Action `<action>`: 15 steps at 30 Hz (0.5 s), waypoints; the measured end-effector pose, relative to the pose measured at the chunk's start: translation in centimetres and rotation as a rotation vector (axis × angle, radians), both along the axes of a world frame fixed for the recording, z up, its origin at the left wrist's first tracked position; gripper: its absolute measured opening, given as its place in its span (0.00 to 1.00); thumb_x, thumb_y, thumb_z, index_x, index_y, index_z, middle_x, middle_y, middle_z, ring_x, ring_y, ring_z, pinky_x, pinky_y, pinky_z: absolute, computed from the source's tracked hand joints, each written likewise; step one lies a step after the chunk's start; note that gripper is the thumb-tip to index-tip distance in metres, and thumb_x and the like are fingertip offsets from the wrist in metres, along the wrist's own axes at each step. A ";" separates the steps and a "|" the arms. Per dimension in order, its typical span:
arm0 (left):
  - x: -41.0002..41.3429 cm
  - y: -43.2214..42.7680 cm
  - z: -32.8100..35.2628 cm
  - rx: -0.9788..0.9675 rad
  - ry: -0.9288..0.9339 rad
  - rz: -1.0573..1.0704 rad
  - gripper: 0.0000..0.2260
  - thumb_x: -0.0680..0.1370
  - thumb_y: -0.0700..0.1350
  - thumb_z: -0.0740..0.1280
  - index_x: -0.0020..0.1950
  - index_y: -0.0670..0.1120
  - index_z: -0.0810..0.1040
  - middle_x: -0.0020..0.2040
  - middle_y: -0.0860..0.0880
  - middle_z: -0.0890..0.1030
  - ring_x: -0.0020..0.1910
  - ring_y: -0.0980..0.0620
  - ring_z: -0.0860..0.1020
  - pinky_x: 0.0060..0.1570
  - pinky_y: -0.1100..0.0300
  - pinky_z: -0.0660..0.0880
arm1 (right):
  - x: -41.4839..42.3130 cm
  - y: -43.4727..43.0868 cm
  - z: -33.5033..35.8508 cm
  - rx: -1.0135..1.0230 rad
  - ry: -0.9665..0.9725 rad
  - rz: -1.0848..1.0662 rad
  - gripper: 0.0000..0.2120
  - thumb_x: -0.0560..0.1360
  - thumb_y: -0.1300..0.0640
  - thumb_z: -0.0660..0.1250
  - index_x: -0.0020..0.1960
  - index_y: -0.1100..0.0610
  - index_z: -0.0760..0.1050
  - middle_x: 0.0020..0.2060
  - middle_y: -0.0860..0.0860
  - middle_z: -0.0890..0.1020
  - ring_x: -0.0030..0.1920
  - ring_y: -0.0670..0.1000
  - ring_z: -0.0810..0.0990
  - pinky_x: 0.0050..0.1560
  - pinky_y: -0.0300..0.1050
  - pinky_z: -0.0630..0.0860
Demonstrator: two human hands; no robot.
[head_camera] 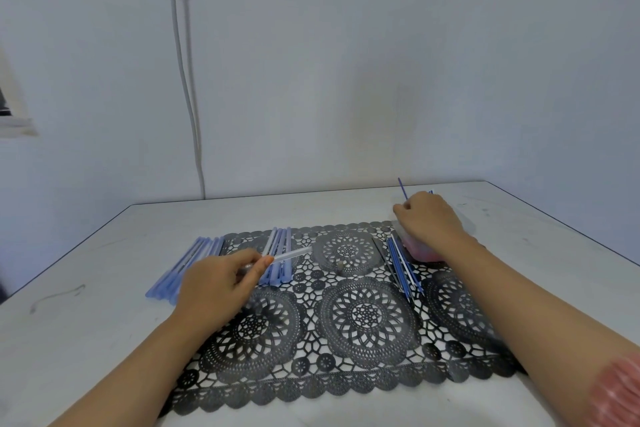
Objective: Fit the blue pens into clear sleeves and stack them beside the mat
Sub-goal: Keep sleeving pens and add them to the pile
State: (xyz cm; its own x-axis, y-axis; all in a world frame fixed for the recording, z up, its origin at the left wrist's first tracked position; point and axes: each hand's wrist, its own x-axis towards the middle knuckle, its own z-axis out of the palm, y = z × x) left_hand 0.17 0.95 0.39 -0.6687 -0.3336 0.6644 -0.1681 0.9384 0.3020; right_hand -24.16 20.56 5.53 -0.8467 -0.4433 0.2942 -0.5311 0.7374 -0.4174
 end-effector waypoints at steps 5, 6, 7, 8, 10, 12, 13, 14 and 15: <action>0.0 0.1 0.1 0.003 -0.020 0.016 0.13 0.77 0.61 0.60 0.35 0.58 0.75 0.25 0.66 0.73 0.25 0.63 0.73 0.24 0.70 0.57 | 0.3 0.0 1.1 -0.297 0.206 0.048 0.17 0.74 0.67 0.56 0.57 0.60 0.79 0.56 0.56 0.79 0.56 0.56 0.76 0.56 0.48 0.73; 0.0 0.1 0.2 0.005 -0.024 0.016 0.13 0.76 0.60 0.60 0.35 0.58 0.75 0.24 0.65 0.73 0.26 0.63 0.73 0.24 0.70 0.57 | 0.4 -0.1 1.3 -0.329 0.257 0.082 0.19 0.73 0.70 0.57 0.59 0.60 0.78 0.57 0.55 0.79 0.57 0.56 0.76 0.58 0.48 0.72; 0.0 0.1 0.2 0.009 -0.027 0.017 0.12 0.76 0.59 0.60 0.35 0.57 0.76 0.23 0.64 0.73 0.26 0.62 0.73 0.24 0.70 0.57 | 0.5 -0.2 1.5 -0.361 0.316 0.117 0.20 0.72 0.73 0.57 0.59 0.61 0.78 0.56 0.56 0.79 0.57 0.55 0.76 0.58 0.47 0.72; 0.0 0.1 0.2 0.013 -0.028 0.019 0.13 0.76 0.58 0.60 0.35 0.57 0.76 0.22 0.62 0.73 0.25 0.62 0.73 0.24 0.70 0.57 | 0.7 -0.3 1.7 -0.393 0.382 0.151 0.20 0.71 0.74 0.58 0.58 0.61 0.78 0.55 0.56 0.79 0.55 0.56 0.76 0.57 0.46 0.73; 0.0 0.0 0.2 0.018 -0.015 0.017 0.16 0.77 0.62 0.60 0.36 0.56 0.78 0.22 0.62 0.73 0.26 0.63 0.74 0.24 0.71 0.57 | 1.1 -0.7 1.8 -0.433 0.492 0.220 0.17 0.71 0.74 0.61 0.56 0.62 0.80 0.50 0.57 0.81 0.52 0.56 0.78 0.54 0.46 0.74; 0.0 -0.2 0.1 0.017 0.013 0.011 0.20 0.75 0.65 0.55 0.37 0.55 0.79 0.22 0.61 0.72 0.26 0.64 0.74 0.24 0.71 0.57 | 1.5 -1.2 1.7 -0.431 0.546 0.296 0.13 0.70 0.72 0.66 0.52 0.62 0.81 0.44 0.58 0.81 0.47 0.58 0.79 0.49 0.49 0.75; 0.0 -0.3 0.0 0.020 0.023 0.007 0.21 0.74 0.65 0.53 0.37 0.56 0.80 0.21 0.60 0.72 0.26 0.64 0.74 0.24 0.70 0.57 | 1.8 -1.5 1.7 -0.419 0.574 0.330 0.11 0.69 0.71 0.69 0.49 0.62 0.82 0.41 0.58 0.81 0.44 0.59 0.79 0.46 0.49 0.75; -0.1 -0.4 -0.1 0.024 0.027 0.005 0.21 0.74 0.65 0.52 0.38 0.56 0.80 0.20 0.59 0.71 0.26 0.64 0.74 0.24 0.70 0.57 | 2.0 -1.7 1.6 -0.398 0.618 0.357 0.10 0.67 0.69 0.72 0.47 0.62 0.83 0.38 0.57 0.80 0.41 0.59 0.79 0.43 0.49 0.74; -0.1 -0.5 -0.2 0.026 0.030 0.003 0.21 0.73 0.65 0.52 0.38 0.55 0.80 0.20 0.58 0.70 0.27 0.63 0.74 0.24 0.69 0.58 | 2.3 -1.8 1.5 -0.371 0.674 0.375 0.09 0.64 0.68 0.75 0.44 0.61 0.83 0.35 0.57 0.79 0.39 0.59 0.78 0.40 0.48 0.73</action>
State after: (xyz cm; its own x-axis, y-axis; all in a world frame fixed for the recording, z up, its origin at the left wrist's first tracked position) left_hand 0.11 0.47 0.18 -0.6477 -0.3528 0.6753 -0.1612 0.9297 0.3311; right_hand -21.89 18.73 6.99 -0.2560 -0.4347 0.8634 -0.9339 0.3419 -0.1047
